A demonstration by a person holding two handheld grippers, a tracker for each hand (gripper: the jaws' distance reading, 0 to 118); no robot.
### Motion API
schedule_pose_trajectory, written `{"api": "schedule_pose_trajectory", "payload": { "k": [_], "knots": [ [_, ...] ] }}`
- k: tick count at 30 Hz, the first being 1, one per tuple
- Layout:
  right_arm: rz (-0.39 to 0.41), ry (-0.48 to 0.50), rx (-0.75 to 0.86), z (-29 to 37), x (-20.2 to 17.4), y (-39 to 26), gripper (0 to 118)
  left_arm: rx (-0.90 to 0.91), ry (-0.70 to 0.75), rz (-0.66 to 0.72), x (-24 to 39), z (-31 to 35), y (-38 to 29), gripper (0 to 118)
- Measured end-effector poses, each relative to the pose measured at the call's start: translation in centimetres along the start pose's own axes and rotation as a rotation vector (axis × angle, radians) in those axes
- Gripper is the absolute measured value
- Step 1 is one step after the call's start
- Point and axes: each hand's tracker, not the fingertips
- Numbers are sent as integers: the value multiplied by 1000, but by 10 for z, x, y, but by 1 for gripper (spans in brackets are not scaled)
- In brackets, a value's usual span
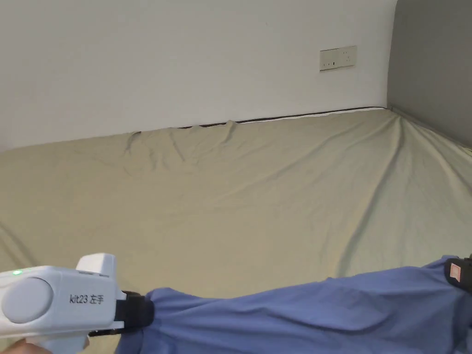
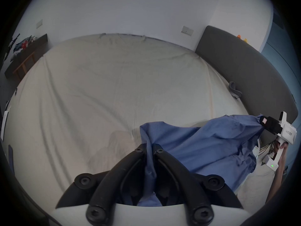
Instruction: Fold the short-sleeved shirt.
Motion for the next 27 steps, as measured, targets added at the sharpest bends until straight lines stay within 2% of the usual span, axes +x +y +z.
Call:
{"api": "schedule_pose_trajectory", "payload": {
  "k": [3, 8, 12, 16, 18, 20, 21, 22, 23, 24, 25, 26, 27],
  "knots": [
    [1, 14, 18, 40, -18, -16, 3, 80, 30, -14, 11, 47, -23, 4],
    [26, -83, -60, 95, -39, -72, 3, 75, 102, 31, 42, 91, -95, 4],
    [-28, -136, -133, 120, -40, -121, 3, -6, 157, 37, 53, 94, -153, 4],
    [-17, -218, -231, 124, -33, -159, 3, -73, 162, 100, 52, 79, -199, 4],
    [-22, -322, -274, 117, -31, -170, 3, -117, 196, 76, 50, 69, -208, 5],
    [8, -353, -325, 108, -33, -178, 3, -114, 192, 117, 50, 62, -213, 5],
    [11, -339, -312, 105, -35, -181, 4, -103, 189, 131, 51, 63, -213, 8],
    [17, -355, -310, 104, -38, -182, 17, -89, 189, 132, 51, 65, -212, 18],
    [27, -391, -300, 104, -41, -181, 41, -86, 192, 139, 50, 65, -210, 31],
    [50, -414, -292, 104, -45, -179, 71, -89, 197, 149, 49, 66, -208, 49],
    [74, -442, -292, 103, -49, -177, 97, -90, 209, 151, 45, 67, -203, 79],
    [95, -470, -305, 102, -54, -174, 100, -89, 229, 151, 45, 68, -202, 98],
    [117, -487, -305, 106, -57, -169, 98, -94, 276, 142, 46, 71, -202, 107]
  ]
}}
